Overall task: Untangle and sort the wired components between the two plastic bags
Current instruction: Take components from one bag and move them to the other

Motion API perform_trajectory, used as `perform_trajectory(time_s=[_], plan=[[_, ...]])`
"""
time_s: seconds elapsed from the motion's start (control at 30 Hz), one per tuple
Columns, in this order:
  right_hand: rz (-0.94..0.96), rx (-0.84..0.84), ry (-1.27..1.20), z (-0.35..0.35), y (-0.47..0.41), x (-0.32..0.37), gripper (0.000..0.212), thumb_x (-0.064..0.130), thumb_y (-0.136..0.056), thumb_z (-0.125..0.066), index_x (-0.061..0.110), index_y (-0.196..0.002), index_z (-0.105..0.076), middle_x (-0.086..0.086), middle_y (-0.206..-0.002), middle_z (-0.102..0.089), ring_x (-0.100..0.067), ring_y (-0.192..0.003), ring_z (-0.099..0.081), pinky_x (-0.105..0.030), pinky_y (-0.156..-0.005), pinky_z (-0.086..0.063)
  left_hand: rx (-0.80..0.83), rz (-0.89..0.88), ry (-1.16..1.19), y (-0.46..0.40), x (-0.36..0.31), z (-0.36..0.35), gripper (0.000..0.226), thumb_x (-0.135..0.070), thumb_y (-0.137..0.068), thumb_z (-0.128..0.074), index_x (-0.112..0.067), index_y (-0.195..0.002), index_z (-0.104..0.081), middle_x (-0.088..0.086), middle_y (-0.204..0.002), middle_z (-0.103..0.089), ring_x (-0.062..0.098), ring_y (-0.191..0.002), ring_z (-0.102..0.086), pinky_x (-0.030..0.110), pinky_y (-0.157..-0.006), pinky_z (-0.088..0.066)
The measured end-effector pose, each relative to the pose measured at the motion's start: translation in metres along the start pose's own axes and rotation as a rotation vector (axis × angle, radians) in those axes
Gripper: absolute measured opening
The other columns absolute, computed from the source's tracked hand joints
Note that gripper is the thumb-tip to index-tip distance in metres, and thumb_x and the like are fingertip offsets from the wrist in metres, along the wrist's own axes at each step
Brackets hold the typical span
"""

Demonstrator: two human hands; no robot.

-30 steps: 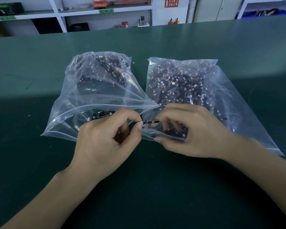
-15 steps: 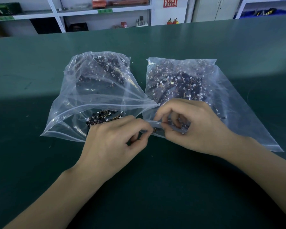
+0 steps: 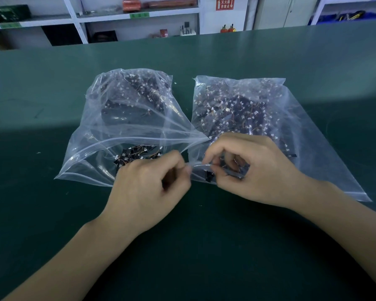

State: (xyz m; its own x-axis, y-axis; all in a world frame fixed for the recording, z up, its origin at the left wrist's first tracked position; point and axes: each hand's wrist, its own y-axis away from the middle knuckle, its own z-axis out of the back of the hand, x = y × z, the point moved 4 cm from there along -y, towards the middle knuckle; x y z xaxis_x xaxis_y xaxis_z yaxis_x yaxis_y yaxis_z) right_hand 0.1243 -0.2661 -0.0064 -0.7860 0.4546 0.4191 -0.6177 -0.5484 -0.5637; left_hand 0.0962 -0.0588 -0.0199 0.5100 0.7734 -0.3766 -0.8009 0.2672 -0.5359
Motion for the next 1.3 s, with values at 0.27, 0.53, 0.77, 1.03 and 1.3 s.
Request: perform_trajectory(time_s=[0.27,0.53,0.77,1.03,1.3], plan=[[0.009,0.013,0.012,0.001,0.001,0.002,0.022,0.004,-0.084,-0.074,0.019,-0.1,-0.074,0.016,-0.089,-0.061,-0.015,-0.061,-0.058,-0.023,-0.061,-0.05,0.031,0.183,-0.318,-0.003,0.035,0.018,0.013,-0.047,-0.099,-0.057,-0.035,-0.099,-0.061,-0.011,-0.058,-0.052,0.026,-0.059,-0.06,0.037,-0.059,-0.047],[0.026,0.017,0.023,0.001,0.0,0.005,0.02,0.002,-0.084,-0.073,0.017,-0.097,-0.074,0.016,-0.09,-0.059,-0.016,-0.059,-0.056,-0.027,-0.059,-0.051,0.093,0.314,-0.359,-0.002,0.051,0.022,0.03,-0.068,-0.091,-0.059,-0.047,-0.108,-0.07,-0.015,-0.071,-0.062,0.029,-0.079,-0.068,0.038,-0.067,-0.045],[0.043,0.042,0.054,0.0,0.0,0.005,0.02,0.002,-0.083,-0.073,0.017,-0.094,-0.075,0.015,-0.088,-0.058,-0.012,-0.061,-0.054,-0.019,-0.062,-0.046,0.052,0.267,-0.347,-0.004,0.044,0.024,0.009,-0.05,-0.086,-0.07,-0.041,-0.085,-0.07,-0.017,-0.055,-0.053,0.022,-0.062,-0.06,0.033,-0.061,-0.042],[0.047,0.054,0.054,0.0,0.0,0.007,0.019,0.001,-0.084,-0.072,0.017,-0.095,-0.076,0.018,-0.087,-0.056,-0.012,-0.06,-0.054,-0.023,-0.059,-0.048,0.027,0.203,-0.388,-0.006,0.041,0.024,0.007,-0.036,-0.086,-0.078,-0.037,-0.082,-0.072,-0.018,-0.053,-0.05,0.023,-0.056,-0.057,0.032,-0.059,-0.045],[0.035,0.061,0.058,-0.001,0.002,0.007,0.02,0.0,-0.084,-0.072,0.016,-0.095,-0.076,0.015,-0.087,-0.058,-0.011,-0.061,-0.053,-0.031,-0.057,-0.051,0.066,0.224,-0.359,-0.008,0.041,0.024,0.005,-0.046,-0.088,-0.077,-0.041,-0.089,-0.076,-0.018,-0.058,-0.053,0.026,-0.063,-0.063,0.041,-0.065,-0.056]])
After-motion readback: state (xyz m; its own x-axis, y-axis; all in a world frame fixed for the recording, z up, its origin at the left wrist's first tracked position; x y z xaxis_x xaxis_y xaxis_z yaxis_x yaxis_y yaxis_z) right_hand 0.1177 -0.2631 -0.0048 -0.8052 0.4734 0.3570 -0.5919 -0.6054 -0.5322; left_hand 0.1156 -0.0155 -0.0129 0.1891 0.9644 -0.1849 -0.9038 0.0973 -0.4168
